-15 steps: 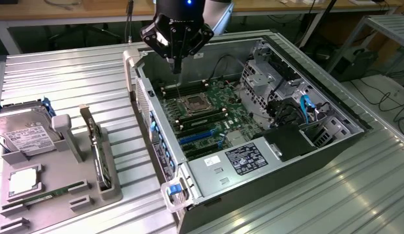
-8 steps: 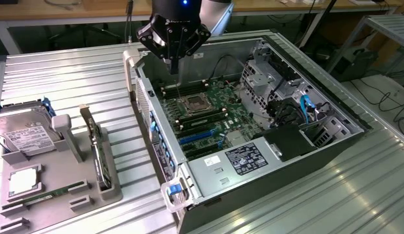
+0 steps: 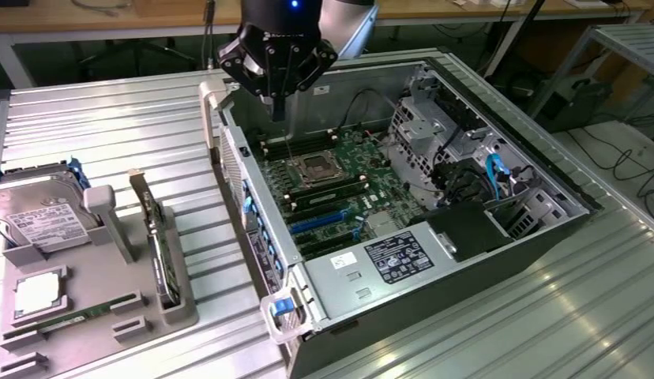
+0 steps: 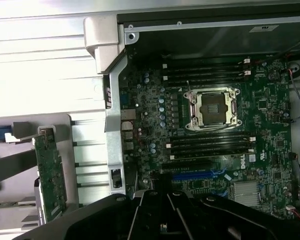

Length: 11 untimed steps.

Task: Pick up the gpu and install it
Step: 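Reach for the gpu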

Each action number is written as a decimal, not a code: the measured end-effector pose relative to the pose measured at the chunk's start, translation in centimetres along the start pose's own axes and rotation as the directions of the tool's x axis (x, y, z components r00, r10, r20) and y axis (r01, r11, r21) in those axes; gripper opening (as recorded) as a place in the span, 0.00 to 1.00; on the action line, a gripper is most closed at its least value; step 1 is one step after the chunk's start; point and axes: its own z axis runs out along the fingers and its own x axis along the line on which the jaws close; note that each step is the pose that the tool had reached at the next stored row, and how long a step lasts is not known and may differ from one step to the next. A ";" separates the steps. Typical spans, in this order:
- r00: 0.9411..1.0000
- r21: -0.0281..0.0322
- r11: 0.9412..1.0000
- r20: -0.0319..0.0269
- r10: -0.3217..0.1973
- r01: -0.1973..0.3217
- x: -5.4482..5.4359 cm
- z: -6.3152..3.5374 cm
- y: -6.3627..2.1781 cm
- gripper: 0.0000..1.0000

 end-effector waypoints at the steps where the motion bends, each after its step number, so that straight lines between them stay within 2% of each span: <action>1: 1.000 0.000 1.000 0.000 0.000 0.000 0.2 0.00 -0.02 0.11; 11: 1.000 0.000 1.000 0.000 0.000 0.000 0.7 -0.02 -0.10 0.11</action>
